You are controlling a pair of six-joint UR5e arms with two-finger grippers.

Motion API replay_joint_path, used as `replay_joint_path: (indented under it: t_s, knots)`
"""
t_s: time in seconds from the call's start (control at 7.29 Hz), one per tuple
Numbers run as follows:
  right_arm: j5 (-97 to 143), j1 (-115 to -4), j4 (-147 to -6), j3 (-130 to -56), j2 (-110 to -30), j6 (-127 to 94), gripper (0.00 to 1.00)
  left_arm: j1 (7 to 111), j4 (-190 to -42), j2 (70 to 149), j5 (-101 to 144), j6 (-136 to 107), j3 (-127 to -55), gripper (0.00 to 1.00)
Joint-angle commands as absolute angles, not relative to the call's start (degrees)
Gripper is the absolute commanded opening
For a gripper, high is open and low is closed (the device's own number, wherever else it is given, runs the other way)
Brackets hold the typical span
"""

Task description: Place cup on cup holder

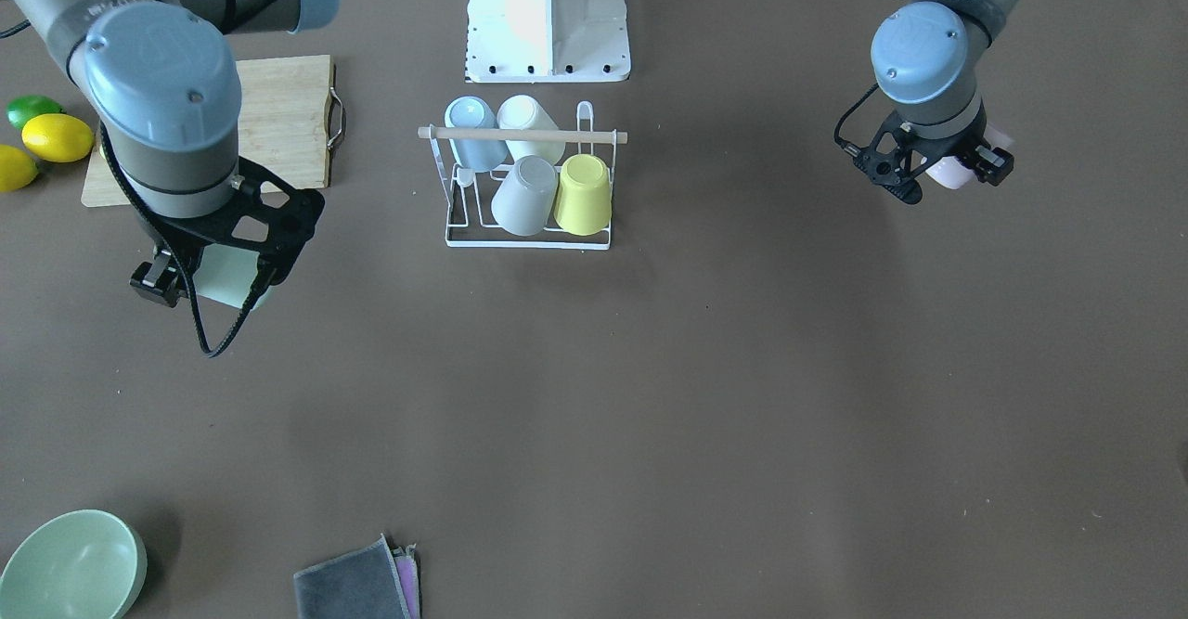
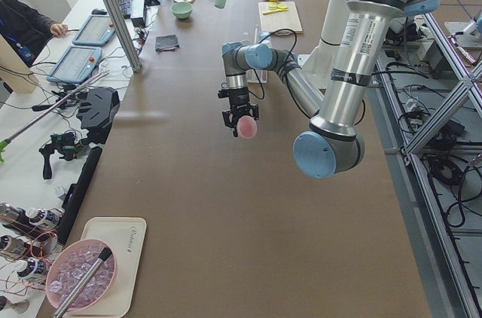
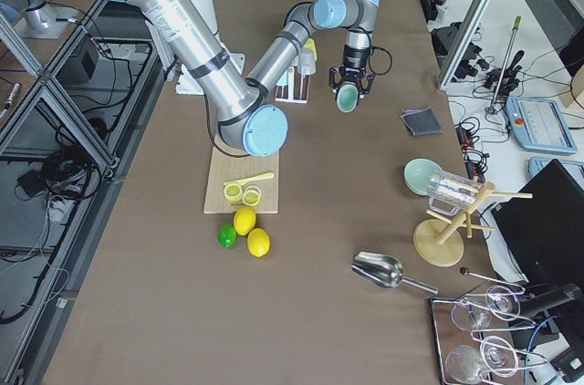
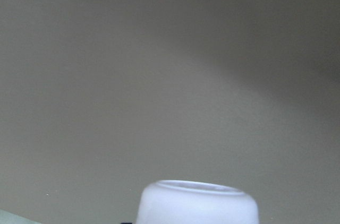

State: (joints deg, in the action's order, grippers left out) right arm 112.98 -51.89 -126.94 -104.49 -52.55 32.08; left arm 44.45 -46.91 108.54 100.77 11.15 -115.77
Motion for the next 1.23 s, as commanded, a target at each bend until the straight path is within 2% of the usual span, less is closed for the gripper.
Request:
replay_joint_path:
  t_s: [0.0, 0.69, 1.1]
  knots:
    - [125.6, -52.5, -106.5, -108.3, -62.3, 23.3, 0.39, 49.1, -47.1, 113.9, 100.6, 11.1, -115.9, 0.60]
    - [133.7, -52.9, -73.4, -107.3, -64.9, -1.9, 0.35, 55.5, -58.7, 113.4, 101.3, 8.5, -119.5, 0.59]
    - [133.9, -52.9, -47.8, -100.6, -67.3, -14.8, 0.35, 55.4, -72.6, 109.9, 106.6, 6.3, -118.8, 0.58]
